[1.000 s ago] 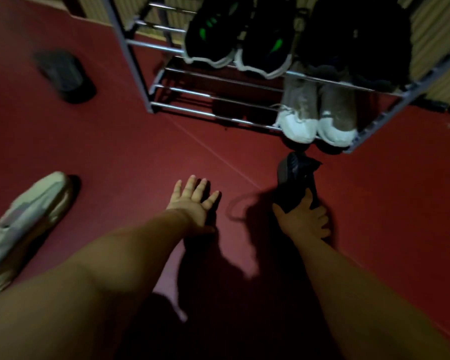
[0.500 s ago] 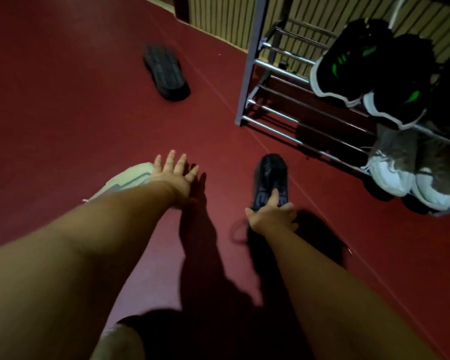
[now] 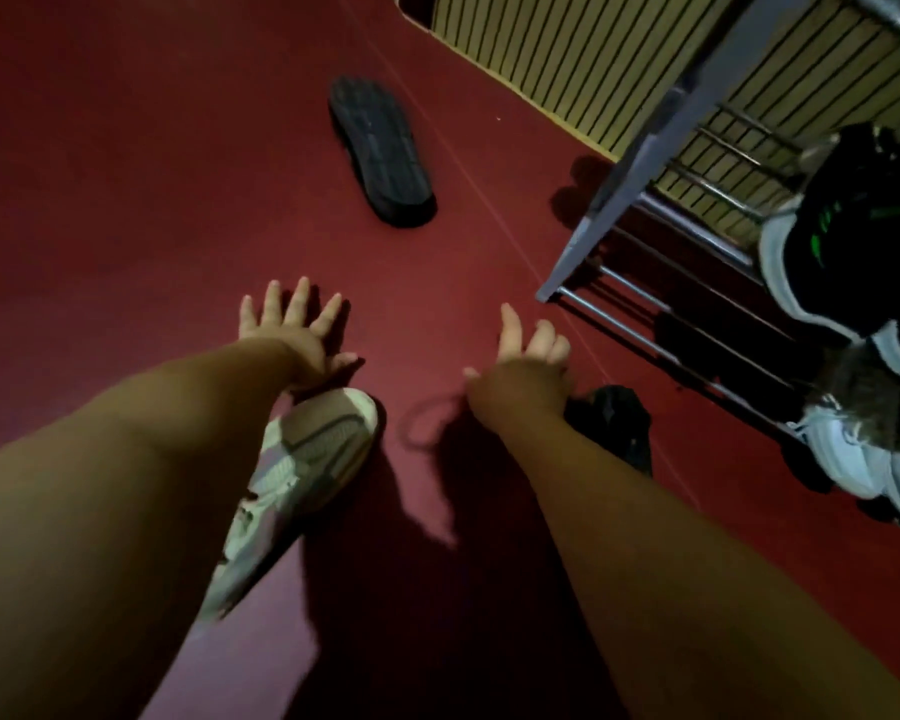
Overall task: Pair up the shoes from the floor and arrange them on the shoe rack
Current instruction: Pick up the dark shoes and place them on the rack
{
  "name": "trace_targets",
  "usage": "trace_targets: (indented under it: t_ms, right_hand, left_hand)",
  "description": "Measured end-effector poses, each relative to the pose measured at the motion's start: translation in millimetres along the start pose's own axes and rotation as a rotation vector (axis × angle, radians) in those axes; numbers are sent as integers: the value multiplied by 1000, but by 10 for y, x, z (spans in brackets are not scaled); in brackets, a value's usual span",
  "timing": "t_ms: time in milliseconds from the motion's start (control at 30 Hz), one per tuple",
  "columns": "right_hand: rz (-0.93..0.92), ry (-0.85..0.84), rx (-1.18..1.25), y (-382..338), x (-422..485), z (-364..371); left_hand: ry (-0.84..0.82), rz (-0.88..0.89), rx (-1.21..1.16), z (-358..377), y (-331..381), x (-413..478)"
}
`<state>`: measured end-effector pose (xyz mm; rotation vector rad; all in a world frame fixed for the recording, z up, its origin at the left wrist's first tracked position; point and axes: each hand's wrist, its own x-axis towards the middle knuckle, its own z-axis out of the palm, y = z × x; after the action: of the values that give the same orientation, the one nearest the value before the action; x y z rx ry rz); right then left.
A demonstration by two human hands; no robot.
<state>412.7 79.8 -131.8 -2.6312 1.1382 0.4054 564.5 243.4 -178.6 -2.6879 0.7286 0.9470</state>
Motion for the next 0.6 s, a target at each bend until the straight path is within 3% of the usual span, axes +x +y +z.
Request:
trace_targets:
  t_ms: [67, 200, 467, 600]
  right_hand:
    - [-37, 25, 94, -273, 257, -38]
    - [-56, 35, 96, -742, 906, -63]
    - [-18, -104, 120, -1590, 2015, 19]
    - [-14, 61, 163, -1723, 2046, 211]
  left_hand:
    - [66, -11, -30, 169, -201, 156]
    - [403, 65, -89, 466, -320, 274]
    - [432, 54, -64, 530, -327, 356]
    - [421, 45, -70, 539, -340, 389]
